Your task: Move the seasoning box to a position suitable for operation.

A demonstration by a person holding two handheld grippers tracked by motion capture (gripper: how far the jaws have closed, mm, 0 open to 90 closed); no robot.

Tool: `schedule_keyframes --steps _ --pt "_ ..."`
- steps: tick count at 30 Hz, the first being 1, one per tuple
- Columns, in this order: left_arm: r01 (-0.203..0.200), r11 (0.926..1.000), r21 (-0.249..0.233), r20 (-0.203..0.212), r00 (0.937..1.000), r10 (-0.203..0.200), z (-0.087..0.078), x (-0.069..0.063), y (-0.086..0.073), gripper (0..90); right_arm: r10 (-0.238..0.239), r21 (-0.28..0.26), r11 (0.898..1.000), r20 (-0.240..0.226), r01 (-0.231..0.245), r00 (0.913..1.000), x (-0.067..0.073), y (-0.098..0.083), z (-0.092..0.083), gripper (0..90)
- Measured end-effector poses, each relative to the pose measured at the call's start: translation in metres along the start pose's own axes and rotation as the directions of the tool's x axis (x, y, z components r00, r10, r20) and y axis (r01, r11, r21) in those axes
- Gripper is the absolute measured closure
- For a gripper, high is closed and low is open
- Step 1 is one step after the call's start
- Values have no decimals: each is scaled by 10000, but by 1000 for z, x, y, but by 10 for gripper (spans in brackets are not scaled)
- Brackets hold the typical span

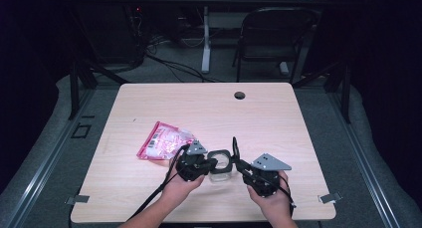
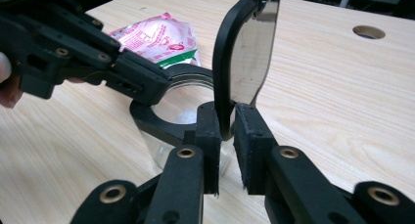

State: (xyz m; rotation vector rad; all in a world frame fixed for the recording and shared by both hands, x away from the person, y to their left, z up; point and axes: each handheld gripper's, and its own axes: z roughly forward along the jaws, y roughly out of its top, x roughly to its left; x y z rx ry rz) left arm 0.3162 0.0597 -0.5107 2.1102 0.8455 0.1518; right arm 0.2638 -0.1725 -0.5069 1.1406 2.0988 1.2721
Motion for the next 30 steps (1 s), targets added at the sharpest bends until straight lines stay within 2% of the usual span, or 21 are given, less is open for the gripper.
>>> schedule_keyframes --steps 1,2,3,6,15,18,23,25,27,29,30 --pt "0 10000 0 0 10000 0 0 0 0 859 0 0 10000 0 0 10000 0 0 0 814" --pt "-44 10000 46 5 10000 44 0 -1 -1 859 231 -23 9997 -51 -232 9997 -2 0 0 826" --pt "-44 10000 46 5 10000 44 0 -1 -1 859 231 -23 9997 -51 -232 9997 -2 0 0 826" --pt "10 9998 182 35 10000 -10 3 -2 -5 855 648 23 9979 -200 -647 9977 -8 0 2 845" --pt "98 9998 180 187 9998 -102 2 -6 -9 835 621 241 9978 -328 -614 9975 -15 10 14 854" --pt "185 9997 173 257 9995 -189 2 -6 -10 828 786 393 9963 -528 -766 9955 -19 16 23 858" --pt "214 9997 143 135 9997 -216 3 -8 -10 811 886 422 9954 -600 -862 9943 -21 22 33 862" --pt "256 9996 70 310 9992 -258 4 -8 -11 807 899 451 9952 -589 -873 9942 -21 24 36 861" --pt "235 9997 50 309 9992 -237 3 -8 -11 795 939 432 9949 -614 -914 9937 -21 25 38 859" --pt "287 9996 -77 336 9990 -284 0 -6 -10 739 959 389 9948 -597 -936 9936 -21 24 38 860" --pt "321 9992 -242 278 9991 -314 -6 -4 -9 734 1029 300 9944 -587 -1012 9930 -21 23 38 860"
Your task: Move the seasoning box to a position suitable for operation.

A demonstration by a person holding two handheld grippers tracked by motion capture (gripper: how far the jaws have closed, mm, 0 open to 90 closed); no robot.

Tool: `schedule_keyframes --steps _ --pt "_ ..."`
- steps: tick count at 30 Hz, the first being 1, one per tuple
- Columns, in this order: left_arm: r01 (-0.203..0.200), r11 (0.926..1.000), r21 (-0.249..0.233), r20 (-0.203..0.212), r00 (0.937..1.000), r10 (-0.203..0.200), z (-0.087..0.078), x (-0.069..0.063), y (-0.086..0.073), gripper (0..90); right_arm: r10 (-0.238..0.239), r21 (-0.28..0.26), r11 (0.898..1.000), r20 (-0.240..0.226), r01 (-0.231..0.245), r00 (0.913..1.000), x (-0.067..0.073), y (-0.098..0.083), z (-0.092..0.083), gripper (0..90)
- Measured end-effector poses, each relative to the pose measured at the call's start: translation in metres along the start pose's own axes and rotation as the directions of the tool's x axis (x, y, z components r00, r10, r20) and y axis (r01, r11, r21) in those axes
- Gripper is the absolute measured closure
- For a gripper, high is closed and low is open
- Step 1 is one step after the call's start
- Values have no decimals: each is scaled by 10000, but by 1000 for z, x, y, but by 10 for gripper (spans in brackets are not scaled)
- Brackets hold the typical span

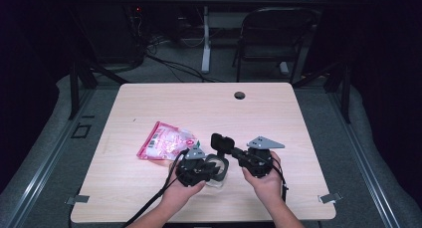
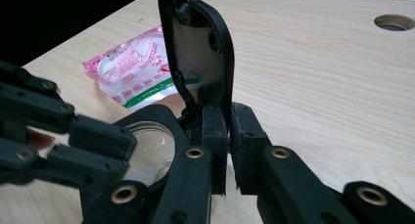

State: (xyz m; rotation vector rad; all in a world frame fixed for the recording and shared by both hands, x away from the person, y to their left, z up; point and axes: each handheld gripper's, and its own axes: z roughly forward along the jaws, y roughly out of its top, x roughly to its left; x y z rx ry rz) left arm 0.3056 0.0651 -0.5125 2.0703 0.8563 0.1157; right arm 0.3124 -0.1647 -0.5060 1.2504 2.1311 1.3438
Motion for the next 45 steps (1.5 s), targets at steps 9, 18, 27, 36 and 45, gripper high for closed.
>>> schedule_keyframes --steps 9,18,27,36,45 --pt "260 9974 -666 -542 9981 -296 -39 28 -4 682 -134 -102 9999 112 135 9998 3 -4 -6 826" --pt "738 9942 -788 -1717 9813 -864 -72 72 -27 619 -191 -89 9998 36 192 9998 7 -4 -13 805" --pt "-14 9989 -467 -2382 9712 -98 -66 82 -44 542 -33 -80 10000 18 33 10000 12 -13 -17 777" --pt "-731 9970 246 -2880 9545 771 -50 87 -57 488 -50 -396 9992 0 50 10000 11 -21 -17 747" --pt "-1758 9770 1204 -3546 9117 2077 -34 85 -59 476 -186 -341 9992 132 190 9997 12 -27 -20 737"
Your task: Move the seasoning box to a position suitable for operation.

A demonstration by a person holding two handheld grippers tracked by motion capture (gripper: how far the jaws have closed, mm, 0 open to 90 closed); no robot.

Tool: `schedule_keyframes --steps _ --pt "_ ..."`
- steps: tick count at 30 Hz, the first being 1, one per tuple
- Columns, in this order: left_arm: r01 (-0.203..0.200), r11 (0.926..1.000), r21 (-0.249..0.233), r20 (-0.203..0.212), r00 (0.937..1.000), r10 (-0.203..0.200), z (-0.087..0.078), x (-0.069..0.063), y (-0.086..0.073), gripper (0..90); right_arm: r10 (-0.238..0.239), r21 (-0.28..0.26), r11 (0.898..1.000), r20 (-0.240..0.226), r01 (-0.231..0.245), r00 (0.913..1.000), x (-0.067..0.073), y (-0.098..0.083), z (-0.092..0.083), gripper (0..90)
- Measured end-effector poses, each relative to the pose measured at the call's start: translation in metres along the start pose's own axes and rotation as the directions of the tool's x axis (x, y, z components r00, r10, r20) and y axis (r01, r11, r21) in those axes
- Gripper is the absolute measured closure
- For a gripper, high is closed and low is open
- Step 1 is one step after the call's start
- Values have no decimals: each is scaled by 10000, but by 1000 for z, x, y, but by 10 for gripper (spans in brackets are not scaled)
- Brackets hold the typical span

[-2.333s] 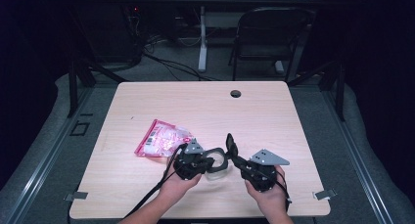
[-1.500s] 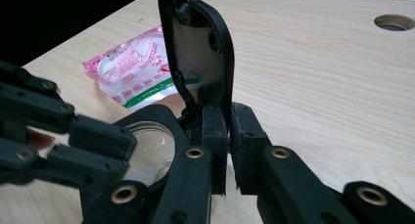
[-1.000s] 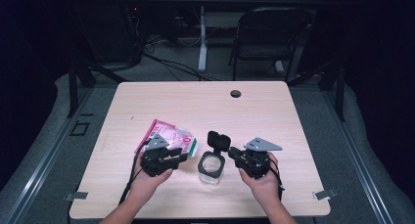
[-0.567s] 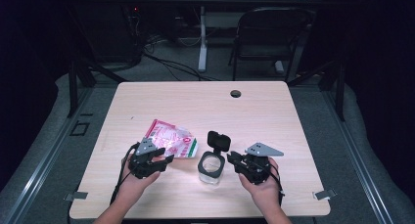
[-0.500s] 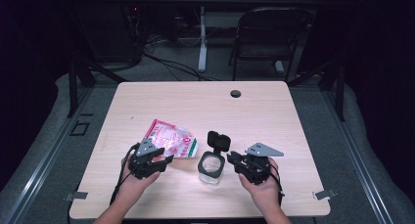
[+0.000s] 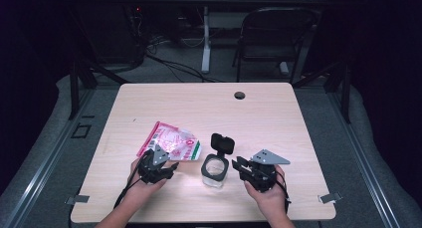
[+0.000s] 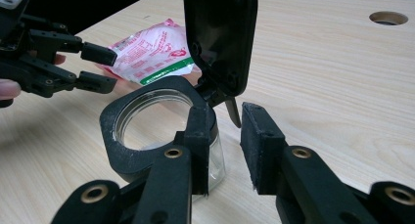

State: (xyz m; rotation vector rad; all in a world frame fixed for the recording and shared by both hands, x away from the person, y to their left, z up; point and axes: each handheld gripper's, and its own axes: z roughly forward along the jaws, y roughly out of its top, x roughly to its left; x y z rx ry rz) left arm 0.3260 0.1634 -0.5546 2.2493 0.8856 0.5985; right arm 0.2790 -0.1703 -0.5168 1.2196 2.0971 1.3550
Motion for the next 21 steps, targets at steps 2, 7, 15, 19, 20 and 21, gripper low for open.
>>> schedule_keyframes --steps 2,7,15,19,20,21 --pt "-114 9999 65 -105 9999 115 3 -1 1 473 -8 14 10000 41 8 10000 0 -1 -1 737" --pt "-322 9994 141 -360 9988 327 11 -2 4 469 104 1 9999 160 -104 9998 -2 -4 -4 737" --pt "-423 9990 109 -415 9982 427 17 -4 8 469 163 20 9999 327 -164 9993 -4 -7 -8 737" --pt "-332 9994 81 -390 9987 335 19 -3 9 481 263 1 9997 396 -263 9989 -4 -8 -9 737" --pt "-281 9996 41 -365 9989 282 19 -2 9 487 238 37 9997 411 -240 9989 -5 -8 -10 737" --pt "-57 9999 -91 -265 9996 54 19 0 9 508 239 27 9997 418 -240 9988 -5 -9 -10 737"
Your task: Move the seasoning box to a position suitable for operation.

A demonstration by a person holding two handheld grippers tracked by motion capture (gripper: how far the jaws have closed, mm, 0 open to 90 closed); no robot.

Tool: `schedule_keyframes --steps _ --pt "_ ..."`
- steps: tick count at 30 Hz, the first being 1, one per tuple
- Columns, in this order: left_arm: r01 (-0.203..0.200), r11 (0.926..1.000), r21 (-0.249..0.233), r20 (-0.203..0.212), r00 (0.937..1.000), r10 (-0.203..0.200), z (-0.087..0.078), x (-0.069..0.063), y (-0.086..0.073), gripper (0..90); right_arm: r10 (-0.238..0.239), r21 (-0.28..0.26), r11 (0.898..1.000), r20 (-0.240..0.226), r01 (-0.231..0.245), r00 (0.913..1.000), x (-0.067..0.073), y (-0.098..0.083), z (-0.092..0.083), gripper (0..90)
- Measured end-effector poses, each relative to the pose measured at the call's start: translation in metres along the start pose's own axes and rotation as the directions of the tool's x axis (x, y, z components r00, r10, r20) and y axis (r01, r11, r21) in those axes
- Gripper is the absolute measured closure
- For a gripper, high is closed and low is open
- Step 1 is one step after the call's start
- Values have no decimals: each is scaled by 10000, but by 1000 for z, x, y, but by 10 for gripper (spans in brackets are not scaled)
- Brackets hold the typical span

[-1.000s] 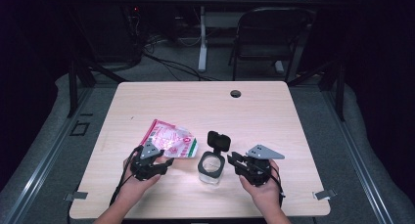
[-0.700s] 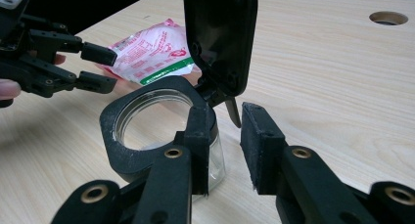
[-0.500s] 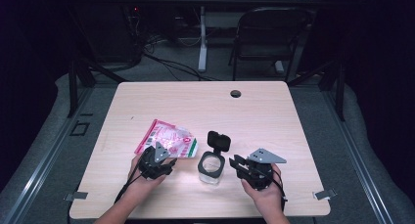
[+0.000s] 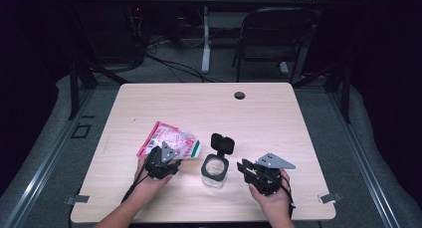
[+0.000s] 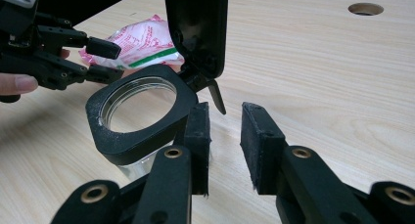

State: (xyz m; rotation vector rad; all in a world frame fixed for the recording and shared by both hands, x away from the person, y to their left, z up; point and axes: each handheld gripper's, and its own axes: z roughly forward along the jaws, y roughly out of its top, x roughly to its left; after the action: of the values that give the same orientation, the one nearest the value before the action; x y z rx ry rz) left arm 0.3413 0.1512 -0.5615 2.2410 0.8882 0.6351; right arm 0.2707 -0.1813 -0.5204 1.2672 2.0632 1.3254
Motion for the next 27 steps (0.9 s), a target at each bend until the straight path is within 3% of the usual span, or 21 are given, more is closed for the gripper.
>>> schedule_keyframes --steps 3,4,10,19,27 --pt "254 9996 -74 187 9995 -253 0 3 0 549 1 10 10000 36 -1 10000 0 0 0 737" --pt "586 9981 -195 372 9976 -578 0 6 -1 561 4 19 10000 26 -4 10000 -1 0 0 737" --pt "1362 9895 -488 840 9877 -1318 2 15 -3 647 78 -2 10000 78 -78 9999 -3 -1 1 733" --pt "1830 9807 -682 965 9796 -1761 4 21 -4 755 128 51 9999 108 -128 9999 -4 -2 2 733" --pt "2264 9713 -734 1234 9685 -2164 6 28 -6 827 215 40 9998 91 -216 9997 -4 -3 2 733"
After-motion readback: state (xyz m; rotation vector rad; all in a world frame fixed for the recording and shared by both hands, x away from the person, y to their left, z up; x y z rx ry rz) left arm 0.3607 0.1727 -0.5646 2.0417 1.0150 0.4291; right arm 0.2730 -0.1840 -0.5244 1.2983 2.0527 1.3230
